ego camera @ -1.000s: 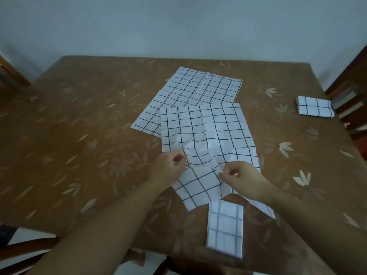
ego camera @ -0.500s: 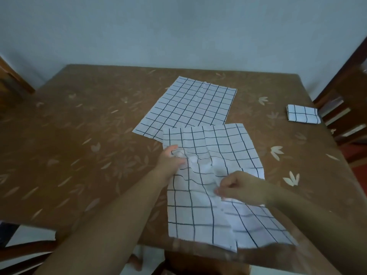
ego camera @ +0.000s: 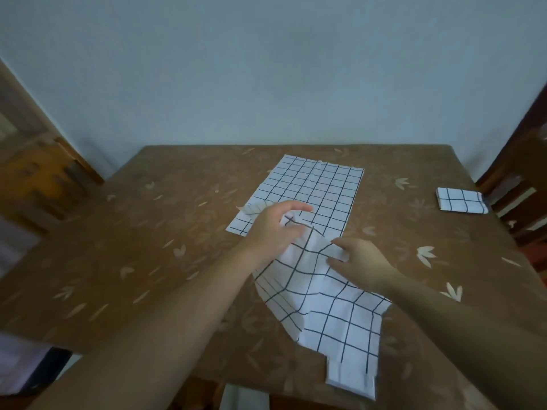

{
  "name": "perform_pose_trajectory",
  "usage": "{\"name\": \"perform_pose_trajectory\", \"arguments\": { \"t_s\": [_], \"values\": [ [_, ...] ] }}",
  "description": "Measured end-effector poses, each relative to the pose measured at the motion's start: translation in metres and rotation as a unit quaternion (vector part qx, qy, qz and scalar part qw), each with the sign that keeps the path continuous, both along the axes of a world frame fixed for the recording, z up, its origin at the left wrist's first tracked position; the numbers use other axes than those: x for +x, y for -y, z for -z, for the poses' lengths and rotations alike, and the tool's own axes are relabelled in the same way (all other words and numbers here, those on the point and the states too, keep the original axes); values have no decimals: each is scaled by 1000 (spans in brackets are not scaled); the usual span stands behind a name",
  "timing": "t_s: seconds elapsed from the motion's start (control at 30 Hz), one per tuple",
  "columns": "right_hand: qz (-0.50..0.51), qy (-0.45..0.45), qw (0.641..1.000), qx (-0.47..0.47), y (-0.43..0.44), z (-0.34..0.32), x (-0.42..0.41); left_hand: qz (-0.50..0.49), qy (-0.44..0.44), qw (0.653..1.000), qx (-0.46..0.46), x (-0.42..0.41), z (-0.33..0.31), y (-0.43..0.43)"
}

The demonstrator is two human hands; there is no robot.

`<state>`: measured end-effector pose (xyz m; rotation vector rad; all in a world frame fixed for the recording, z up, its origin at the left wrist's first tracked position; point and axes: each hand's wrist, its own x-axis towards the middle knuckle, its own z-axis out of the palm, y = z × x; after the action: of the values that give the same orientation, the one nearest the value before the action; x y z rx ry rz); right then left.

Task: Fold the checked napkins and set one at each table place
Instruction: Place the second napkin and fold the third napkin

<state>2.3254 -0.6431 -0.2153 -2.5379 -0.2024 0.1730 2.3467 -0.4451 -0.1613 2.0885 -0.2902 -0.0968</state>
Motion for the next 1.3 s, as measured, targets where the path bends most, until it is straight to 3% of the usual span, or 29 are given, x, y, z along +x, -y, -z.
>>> {"name": "perform_pose_trajectory", "arguments": {
  "t_s": [0.27,0.63,0.97,1.3],
  "values": [
    [6,79,997,2,-12,-65,-44,-50,70,996,-34,-42,-65,-42],
    [27,100,993,-61,-37,-124,-161,-53,100,988,-110,-135,-115,-71],
    [13,166,984,-61,-24,-153,-212,-94,145,985,21,-197,-136,-74],
    [-61,180,981,-27,8,-135,-259,-184,147,971,42,-268,-130,-39]
  ]
}}
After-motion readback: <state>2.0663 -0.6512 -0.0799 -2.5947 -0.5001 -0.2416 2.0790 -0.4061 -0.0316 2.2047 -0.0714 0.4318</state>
